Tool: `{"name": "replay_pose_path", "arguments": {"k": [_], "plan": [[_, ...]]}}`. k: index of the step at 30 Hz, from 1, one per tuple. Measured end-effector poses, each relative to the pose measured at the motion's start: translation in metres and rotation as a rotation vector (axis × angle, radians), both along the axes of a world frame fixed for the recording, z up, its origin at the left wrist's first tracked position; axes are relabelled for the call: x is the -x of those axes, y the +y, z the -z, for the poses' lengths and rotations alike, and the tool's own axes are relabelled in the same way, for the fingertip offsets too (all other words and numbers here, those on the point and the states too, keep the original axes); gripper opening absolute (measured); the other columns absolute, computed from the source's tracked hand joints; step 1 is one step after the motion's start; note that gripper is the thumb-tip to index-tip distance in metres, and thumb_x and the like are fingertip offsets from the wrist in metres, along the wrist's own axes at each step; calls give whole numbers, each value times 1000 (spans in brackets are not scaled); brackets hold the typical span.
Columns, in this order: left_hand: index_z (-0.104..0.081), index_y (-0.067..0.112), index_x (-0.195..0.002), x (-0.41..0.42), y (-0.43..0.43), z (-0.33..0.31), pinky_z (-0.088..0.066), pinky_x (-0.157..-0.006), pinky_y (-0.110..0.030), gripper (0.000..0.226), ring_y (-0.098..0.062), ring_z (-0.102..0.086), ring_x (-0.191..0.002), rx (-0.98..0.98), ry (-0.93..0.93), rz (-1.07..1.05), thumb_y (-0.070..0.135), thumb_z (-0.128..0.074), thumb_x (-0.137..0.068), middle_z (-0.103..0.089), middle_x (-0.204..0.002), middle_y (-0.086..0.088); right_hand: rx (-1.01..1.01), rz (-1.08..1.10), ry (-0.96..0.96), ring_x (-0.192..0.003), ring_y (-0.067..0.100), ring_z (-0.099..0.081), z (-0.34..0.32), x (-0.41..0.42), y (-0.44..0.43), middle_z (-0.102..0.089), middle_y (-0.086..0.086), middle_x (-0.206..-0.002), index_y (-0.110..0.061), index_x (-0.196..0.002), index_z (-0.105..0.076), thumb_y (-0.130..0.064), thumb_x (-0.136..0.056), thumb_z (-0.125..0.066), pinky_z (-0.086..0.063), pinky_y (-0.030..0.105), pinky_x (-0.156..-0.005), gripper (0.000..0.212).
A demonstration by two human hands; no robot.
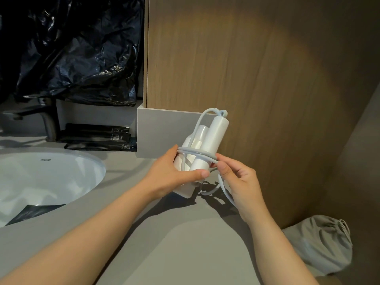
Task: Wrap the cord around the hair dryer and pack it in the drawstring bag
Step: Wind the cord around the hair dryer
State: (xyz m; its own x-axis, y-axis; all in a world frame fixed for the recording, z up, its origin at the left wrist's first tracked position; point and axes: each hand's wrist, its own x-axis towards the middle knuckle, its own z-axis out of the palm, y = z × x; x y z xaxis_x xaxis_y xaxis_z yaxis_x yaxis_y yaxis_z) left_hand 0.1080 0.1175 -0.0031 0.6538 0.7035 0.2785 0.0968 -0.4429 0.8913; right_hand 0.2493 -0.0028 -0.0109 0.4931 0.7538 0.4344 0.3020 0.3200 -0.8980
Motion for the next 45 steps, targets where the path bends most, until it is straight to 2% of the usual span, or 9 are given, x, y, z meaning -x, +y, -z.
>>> {"name": "replay_pose_path", "arguments": {"k": [6,9,17,20,23,26,33,38,45], "plan": [[-40,22,-141,2,7,2,-47,-78,-18,104,-14,-58,-114,106,-26,-54,57,-75,-50,-56,-132,6,21,-43,-56,-104,-5,-62,2,2,1,-69,-23,-111,-38,-116,-64,-40,-76,-64,-52,12,-77,40],[-51,20,-131,5,12,3,-54,-89,-36,95,-18,-67,-103,194,-83,-14,61,-70,-47,-65,-122,-4,84,26,-132,-117,-1,-53,6,2,2,-56,-25,-128,-43,-128,-53,-45,-73,-73,-46,18,-92,59],[-61,26,-114,4,9,1,-49,-98,-49,68,-21,-67,-103,259,16,131,64,-59,-58,-69,-112,-3,31,25,-66,-103,-5,-62,5,0,2,-61,-26,-118,-43,-119,-57,-31,-73,-78,-52,10,-71,51],[-63,35,-108,6,8,-3,-49,-96,-40,55,-19,-61,-109,117,67,125,66,-52,-64,-65,-113,0,26,24,-65,-107,-2,-62,6,0,3,-60,-21,-125,-42,-121,-58,-36,-70,-77,-54,15,-79,54],[-66,33,-103,8,6,-7,-46,-77,-22,39,-9,-62,-97,29,10,59,55,-50,-75,-67,-103,5,25,-2,-72,-108,-2,-62,7,-1,4,-61,-17,-128,-37,-126,-59,-28,-75,-77,-55,18,-81,54],[-65,28,-98,7,11,-7,-44,-73,-26,33,-11,-60,-84,56,-31,-10,52,-48,-84,-66,-91,8,31,-29,-83,-108,-8,-60,8,-1,6,-60,-18,-129,-35,-126,-59,-16,-79,-76,-51,11,-75,53],[-64,29,-105,2,11,0,-54,-89,-41,70,-17,-70,-96,195,-30,11,82,-55,-61,-72,-104,6,62,-86,-147,-115,-5,-57,11,0,7,-59,-18,-131,-31,-134,-54,-9,-84,-72,-48,13,-89,58],[-65,36,-112,-3,14,5,-54,-84,-39,60,-18,-71,-96,225,-17,77,79,-52,-71,-73,-108,3,82,-67,-175,-122,-7,-51,14,-3,6,-52,-17,-140,-33,-138,-50,-8,-84,-73,-46,14,-96,63],[-53,29,-128,-1,16,11,-51,-97,-46,88,-16,-70,-104,253,-8,104,76,-74,-57,-69,-119,4,64,-40,-163,-111,-4,-60,14,-7,7,-63,-20,-124,-36,-130,-56,-7,-85,-71,-52,17,-88,55]]}}
